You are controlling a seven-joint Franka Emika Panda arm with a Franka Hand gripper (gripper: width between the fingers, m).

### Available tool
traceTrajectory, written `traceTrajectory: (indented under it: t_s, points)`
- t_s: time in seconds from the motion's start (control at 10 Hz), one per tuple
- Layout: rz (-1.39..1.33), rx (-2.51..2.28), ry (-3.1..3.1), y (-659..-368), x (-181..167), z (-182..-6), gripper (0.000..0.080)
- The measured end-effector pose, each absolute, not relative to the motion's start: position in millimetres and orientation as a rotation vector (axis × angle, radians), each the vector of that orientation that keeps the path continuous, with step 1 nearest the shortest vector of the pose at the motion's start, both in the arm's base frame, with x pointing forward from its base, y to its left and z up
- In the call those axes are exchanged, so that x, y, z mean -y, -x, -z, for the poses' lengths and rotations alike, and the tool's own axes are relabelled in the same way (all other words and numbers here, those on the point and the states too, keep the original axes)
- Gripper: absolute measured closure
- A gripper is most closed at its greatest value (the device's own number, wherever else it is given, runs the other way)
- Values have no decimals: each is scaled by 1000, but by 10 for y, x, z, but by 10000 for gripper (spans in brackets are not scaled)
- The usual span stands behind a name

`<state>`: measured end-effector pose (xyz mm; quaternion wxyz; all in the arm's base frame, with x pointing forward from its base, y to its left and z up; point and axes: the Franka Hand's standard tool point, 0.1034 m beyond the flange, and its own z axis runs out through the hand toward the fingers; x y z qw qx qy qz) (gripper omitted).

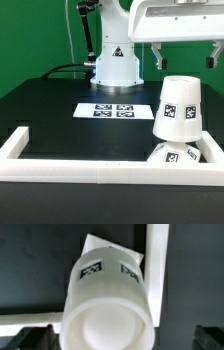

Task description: Assemble lamp

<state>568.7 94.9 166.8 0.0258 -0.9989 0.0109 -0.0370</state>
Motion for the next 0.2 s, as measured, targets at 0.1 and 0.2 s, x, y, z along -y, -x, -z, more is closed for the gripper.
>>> traceTrajectory:
  t_s: [0.1,0.2]
  points:
    - [112,-34,3088,-5685,-948,-1660,105]
    - [111,-34,3088,-5683,-948,-1656,101]
